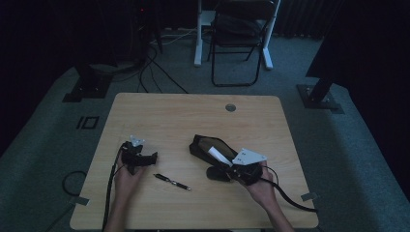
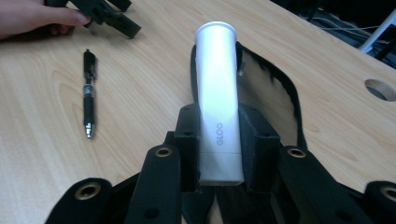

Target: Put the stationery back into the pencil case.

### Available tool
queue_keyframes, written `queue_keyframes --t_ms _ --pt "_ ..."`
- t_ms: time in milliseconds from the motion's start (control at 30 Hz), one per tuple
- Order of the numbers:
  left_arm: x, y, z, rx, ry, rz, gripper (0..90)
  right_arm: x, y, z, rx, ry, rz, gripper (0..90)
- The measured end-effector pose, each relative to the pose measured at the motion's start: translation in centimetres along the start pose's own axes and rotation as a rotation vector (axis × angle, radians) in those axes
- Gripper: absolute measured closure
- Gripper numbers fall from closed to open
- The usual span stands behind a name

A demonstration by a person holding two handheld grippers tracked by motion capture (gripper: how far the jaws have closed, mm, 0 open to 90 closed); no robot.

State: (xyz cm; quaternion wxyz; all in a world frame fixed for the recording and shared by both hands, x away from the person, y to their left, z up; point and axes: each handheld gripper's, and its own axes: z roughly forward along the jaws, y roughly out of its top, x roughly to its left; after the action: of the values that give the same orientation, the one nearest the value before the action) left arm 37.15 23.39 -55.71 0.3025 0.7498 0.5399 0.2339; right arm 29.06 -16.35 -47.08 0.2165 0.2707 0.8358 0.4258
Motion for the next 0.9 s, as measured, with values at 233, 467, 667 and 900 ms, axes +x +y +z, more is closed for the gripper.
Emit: queue_keyframes --t_ms 233,467,667,900 --pt "0.0 0.0 0.0 0.0 0.0 0.0 8.5 -0.9 0.3 0.4 -0.012 -0.011 -0.007 71.5" --pt "0.0 0.0 0.0 -0.001 0.0 -0.001 8.5 -1.6 0.6 0.8 -0.015 -0.011 -0.017 71.5" --pt "0.0 0.0 0.0 0.0 0.0 0.0 8.5 -2.0 0.8 1.1 -0.011 -0.015 -0.018 71.5" --pt "0.0 0.0 0.0 0.0 0.0 0.0 8.5 -1.9 1.8 1.3 -0.023 -0.013 -0.031 71.5"
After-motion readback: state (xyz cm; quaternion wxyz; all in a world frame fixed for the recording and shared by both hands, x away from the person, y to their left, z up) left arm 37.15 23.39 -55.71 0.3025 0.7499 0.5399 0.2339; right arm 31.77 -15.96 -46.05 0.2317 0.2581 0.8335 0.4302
